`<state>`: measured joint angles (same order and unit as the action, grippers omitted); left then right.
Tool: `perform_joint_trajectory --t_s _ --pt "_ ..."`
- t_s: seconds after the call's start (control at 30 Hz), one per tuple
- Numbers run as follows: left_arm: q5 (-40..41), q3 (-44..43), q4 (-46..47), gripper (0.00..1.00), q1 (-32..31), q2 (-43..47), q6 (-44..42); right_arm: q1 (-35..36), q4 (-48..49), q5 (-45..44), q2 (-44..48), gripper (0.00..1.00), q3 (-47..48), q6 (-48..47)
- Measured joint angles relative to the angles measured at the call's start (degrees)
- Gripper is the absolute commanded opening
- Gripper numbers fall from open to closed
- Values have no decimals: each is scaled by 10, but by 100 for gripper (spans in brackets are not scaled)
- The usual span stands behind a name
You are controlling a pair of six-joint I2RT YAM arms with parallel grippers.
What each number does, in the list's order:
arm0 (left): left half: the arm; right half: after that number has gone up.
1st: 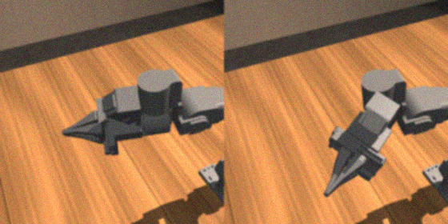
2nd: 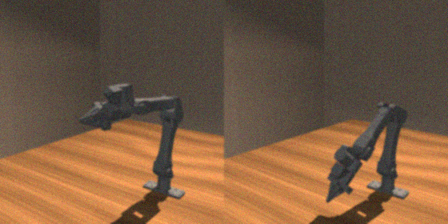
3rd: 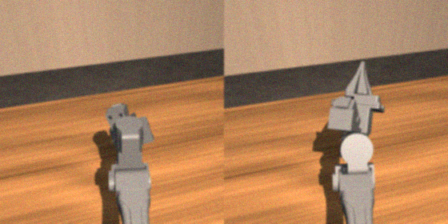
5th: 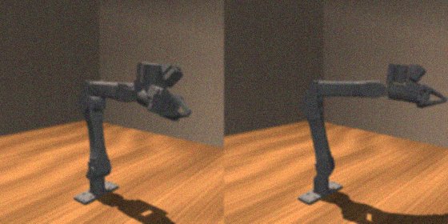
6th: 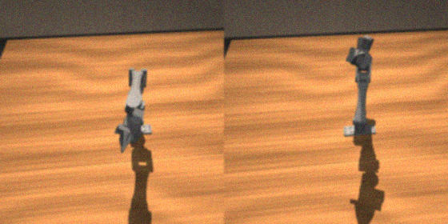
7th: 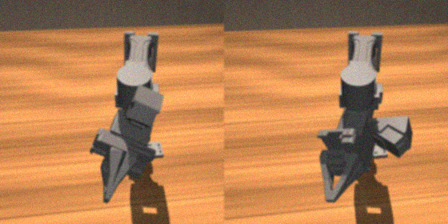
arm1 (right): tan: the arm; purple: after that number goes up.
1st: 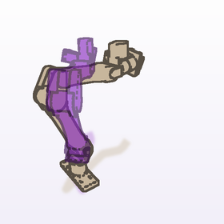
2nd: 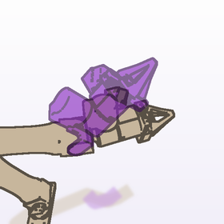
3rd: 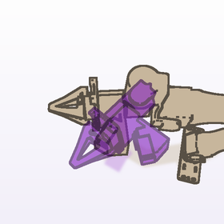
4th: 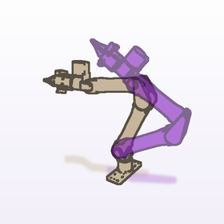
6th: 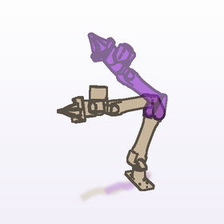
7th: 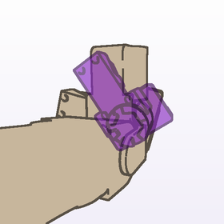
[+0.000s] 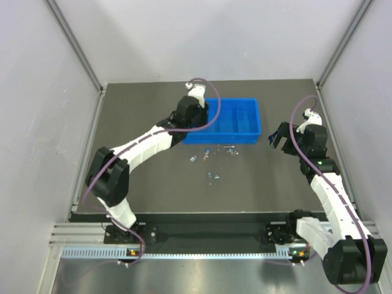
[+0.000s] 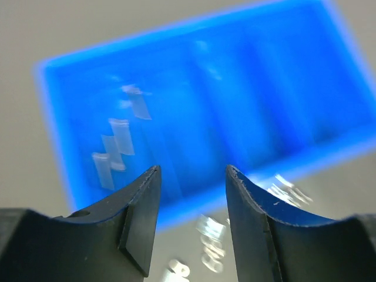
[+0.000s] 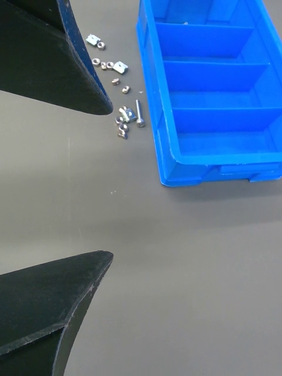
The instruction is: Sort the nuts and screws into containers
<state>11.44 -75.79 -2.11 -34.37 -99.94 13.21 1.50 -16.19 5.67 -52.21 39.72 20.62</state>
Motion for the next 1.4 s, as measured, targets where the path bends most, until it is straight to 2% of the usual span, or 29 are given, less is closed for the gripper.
perform_joint_trajectory --t_s 0.13,0.27,0.43,0.7,1.13,1.4 --pt "-7 55 6 50 -103 62 -7 0 -2 0 2 100 0 0" --pt "-36 90 11 47 -176 68 14 0 -2 0 8 100 0 0" --pt "-45 131 7 48 -179 54 50 0 -4 0 17 100 -2 0" --pt "-21 132 -24 51 -209 13 73 0 -10 2 23 100 -14 0" --pt "93 42 0 47 -208 -120 86 0 -10 2 27 100 -15 0" --pt "121 16 14 47 -194 -162 93 0 -10 2 27 100 -15 0"
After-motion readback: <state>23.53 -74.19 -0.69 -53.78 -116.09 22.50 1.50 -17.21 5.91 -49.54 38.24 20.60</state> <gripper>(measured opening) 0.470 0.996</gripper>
